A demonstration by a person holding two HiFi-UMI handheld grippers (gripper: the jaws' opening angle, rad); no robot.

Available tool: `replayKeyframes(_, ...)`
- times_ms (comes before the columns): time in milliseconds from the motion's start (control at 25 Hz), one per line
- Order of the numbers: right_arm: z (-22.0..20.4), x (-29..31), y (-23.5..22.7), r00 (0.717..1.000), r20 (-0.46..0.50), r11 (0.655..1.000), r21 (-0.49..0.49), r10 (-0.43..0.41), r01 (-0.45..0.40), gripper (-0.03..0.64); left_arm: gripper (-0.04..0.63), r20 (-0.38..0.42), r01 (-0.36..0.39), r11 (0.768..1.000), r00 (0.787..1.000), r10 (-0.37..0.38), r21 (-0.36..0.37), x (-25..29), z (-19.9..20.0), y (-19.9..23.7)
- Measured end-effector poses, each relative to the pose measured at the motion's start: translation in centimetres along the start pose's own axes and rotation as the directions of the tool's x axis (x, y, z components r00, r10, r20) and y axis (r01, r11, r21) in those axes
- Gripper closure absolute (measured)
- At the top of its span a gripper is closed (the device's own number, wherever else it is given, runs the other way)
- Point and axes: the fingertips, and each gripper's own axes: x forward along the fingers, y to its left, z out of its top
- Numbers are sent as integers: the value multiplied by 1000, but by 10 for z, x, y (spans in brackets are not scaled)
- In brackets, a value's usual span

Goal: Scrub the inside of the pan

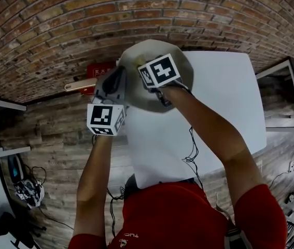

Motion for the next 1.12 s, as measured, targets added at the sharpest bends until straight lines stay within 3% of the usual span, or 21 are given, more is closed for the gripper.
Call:
replayKeyframes(520,-22,65,-7,989,-142,999,24,32,-29,529,571,5,-36,999,999,36,-21,2,-2,21)
replayKeyframes(1120,-56,28,-87,970,-204,985,76,-134,153,529,571,-1,-20,1000,1000,20,-15,6,-6,6)
